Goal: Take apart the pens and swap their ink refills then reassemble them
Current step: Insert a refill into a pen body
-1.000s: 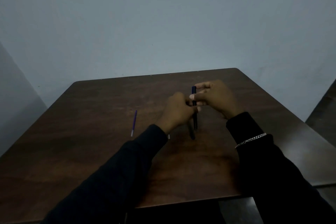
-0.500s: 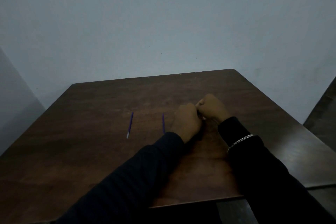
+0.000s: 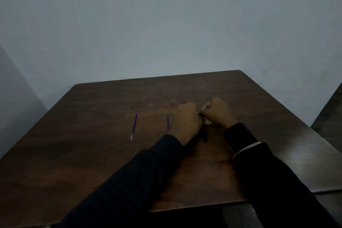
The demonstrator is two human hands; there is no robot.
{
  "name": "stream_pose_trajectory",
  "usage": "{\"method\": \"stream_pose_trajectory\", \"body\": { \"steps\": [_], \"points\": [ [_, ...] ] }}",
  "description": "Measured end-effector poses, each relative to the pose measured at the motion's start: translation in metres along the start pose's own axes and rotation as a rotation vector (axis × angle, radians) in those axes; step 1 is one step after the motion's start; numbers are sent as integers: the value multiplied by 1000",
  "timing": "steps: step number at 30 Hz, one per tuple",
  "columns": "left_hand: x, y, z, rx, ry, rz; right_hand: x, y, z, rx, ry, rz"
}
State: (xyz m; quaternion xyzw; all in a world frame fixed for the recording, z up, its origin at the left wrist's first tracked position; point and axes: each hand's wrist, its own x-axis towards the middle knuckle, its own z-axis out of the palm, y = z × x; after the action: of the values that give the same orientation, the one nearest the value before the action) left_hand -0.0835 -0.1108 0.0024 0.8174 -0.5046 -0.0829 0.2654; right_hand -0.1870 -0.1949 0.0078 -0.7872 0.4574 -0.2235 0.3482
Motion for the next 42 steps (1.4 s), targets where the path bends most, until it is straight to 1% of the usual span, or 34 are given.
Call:
{"method": "stream_pose_trajectory", "body": {
  "steps": [3,5,7,10,14,16,18,20,23,27,29,32,36,39,41,42],
  "points": [
    [4,-11,-17,-31,65,-73,-2,-2,-1,95,49,-30],
    [6,-21,-31,-108,36,-140,-4,-7,-1,124,107,-93],
    [7,-29,-40,-148,-8,-190,-8,-14,-1,141,85,-119],
    [5,-33,-42,-229,-70,-251,-13,-29,3,43,-5,-90],
    [4,-28,-36,-443,-156,-343,-22,-50,13,-205,-102,-40],
    [3,-25,-35,-507,-182,-359,-24,-54,17,-249,-117,-50],
    [2,-24,-35,-493,-187,-348,-24,-54,19,-262,-130,-52],
    [0,-27,-35,-479,-167,-349,-25,-53,21,-230,-133,-42],
    [-3,-29,-32,-519,-136,-367,-25,-47,23,-125,-98,-58],
    [-3,-37,-30,-532,-24,-369,-25,-43,29,28,-73,-53],
    [-5,-39,-34,-523,4,-352,-25,-46,28,99,-55,-47],
    [-7,-41,-43,-555,50,-280,-26,-51,26,208,-61,-83],
    [-13,-47,-61,-580,116,-113,-26,-64,25,399,-112,-142],
    [-20,-53,-74,-445,203,2,-24,-75,27,497,-163,-203],
    [-26,-61,-79,-358,244,73,-21,-80,29,564,-164,-242],
    [-29,-66,-81,-350,250,107,-19,-81,31,600,-157,-259]
  ]
}}
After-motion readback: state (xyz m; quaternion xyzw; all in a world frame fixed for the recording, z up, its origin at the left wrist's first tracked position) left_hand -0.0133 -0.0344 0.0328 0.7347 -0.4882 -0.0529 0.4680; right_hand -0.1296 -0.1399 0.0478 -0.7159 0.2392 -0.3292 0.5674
